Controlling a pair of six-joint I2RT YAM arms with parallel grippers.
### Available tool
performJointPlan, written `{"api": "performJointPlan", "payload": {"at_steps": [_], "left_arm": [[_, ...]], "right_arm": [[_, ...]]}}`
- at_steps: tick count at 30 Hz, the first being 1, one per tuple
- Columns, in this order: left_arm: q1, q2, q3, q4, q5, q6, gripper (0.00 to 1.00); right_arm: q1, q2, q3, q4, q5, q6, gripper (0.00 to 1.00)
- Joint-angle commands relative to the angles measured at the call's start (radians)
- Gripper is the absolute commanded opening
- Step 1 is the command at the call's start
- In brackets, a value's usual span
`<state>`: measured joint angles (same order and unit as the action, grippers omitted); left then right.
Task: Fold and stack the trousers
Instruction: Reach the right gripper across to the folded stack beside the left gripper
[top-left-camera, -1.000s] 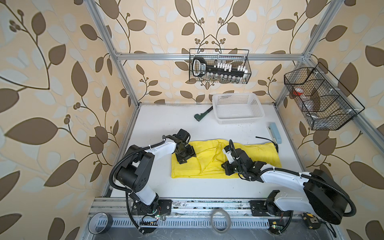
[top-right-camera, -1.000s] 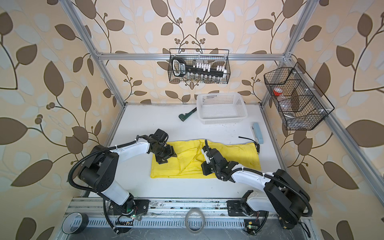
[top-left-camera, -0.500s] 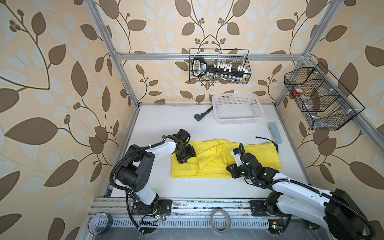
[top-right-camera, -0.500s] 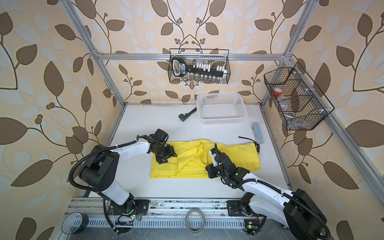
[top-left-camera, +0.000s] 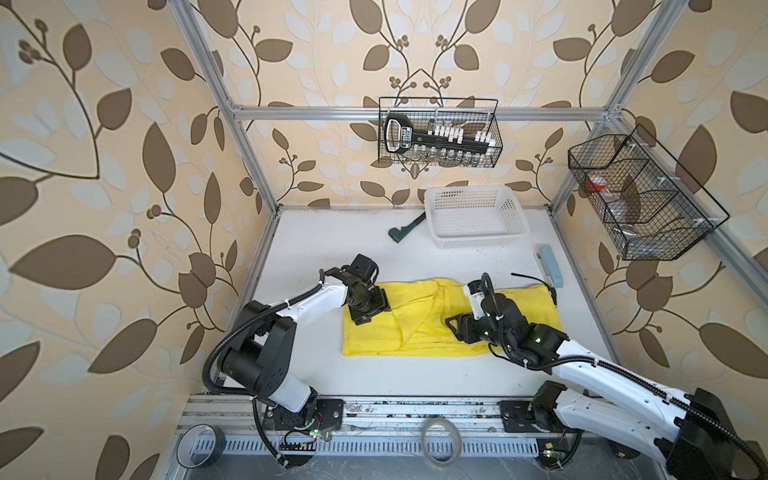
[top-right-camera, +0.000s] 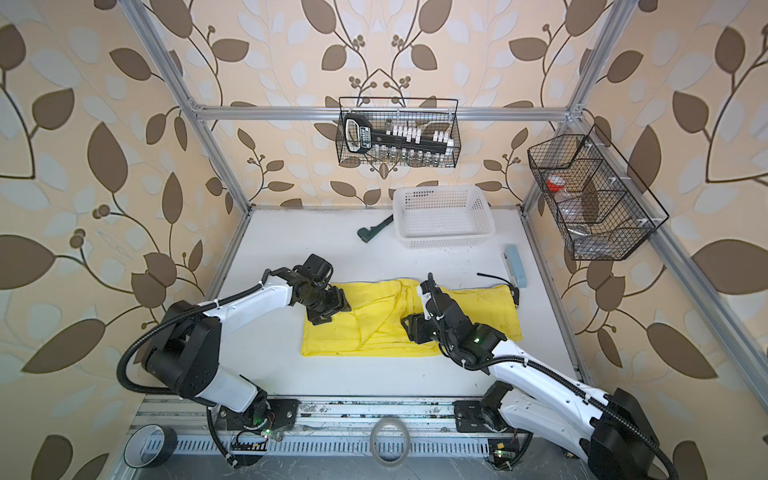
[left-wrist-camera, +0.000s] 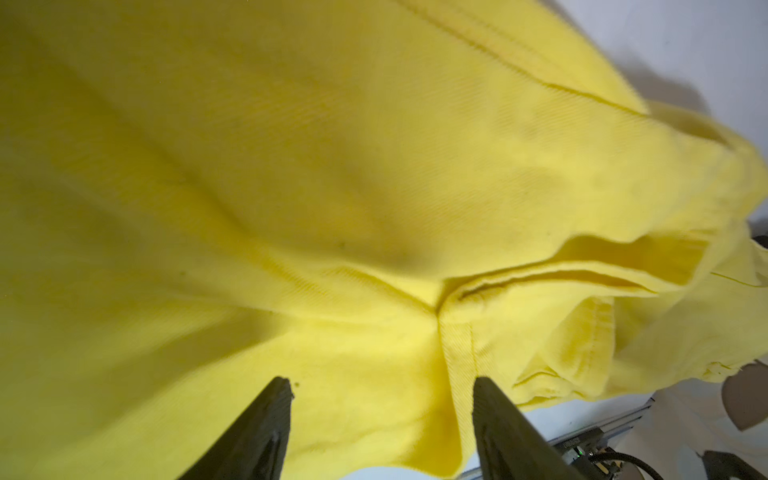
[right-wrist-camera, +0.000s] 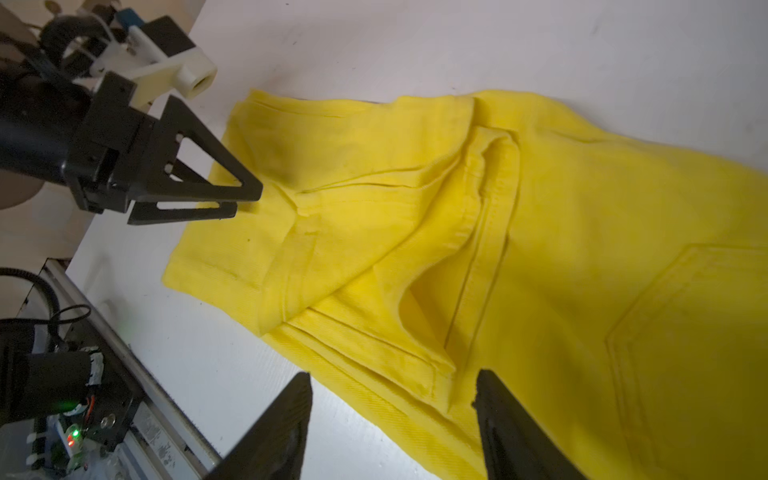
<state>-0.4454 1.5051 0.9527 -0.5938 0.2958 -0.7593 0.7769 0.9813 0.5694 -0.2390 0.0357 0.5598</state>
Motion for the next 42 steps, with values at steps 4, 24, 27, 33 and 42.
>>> {"api": "performJointPlan", "payload": {"at_steps": [4, 24, 27, 33, 42], "left_arm": [[0.017, -0.143, 0.015, -0.142, -0.134, 0.043, 0.71], [0.162, -0.097, -0.147, 0.005, -0.001, 0.01, 0.73], [0.162, -0.075, -0.155, 0.007, -0.009, 0.013, 0.72], [0.162, -0.002, -0.159, -0.007, -0.035, 0.038, 0.68], [0.162, 0.057, -0.154, -0.028, -0.076, 0.063, 0.62]], "right_arm": [[0.199, 0.231, 0.132, 0.081, 0.151, 0.052, 0.74], [0.373, 0.956, 0.627, -0.119, 0.604, -0.077, 0.49], [0.362, 0.917, 0.598, -0.151, 0.643, -0.042, 0.37], [0.337, 0.76, 0.487, -0.203, 0.671, 0.064, 0.34], [0.325, 0.56, 0.246, -0.23, 0.613, 0.26, 0.4]]}}
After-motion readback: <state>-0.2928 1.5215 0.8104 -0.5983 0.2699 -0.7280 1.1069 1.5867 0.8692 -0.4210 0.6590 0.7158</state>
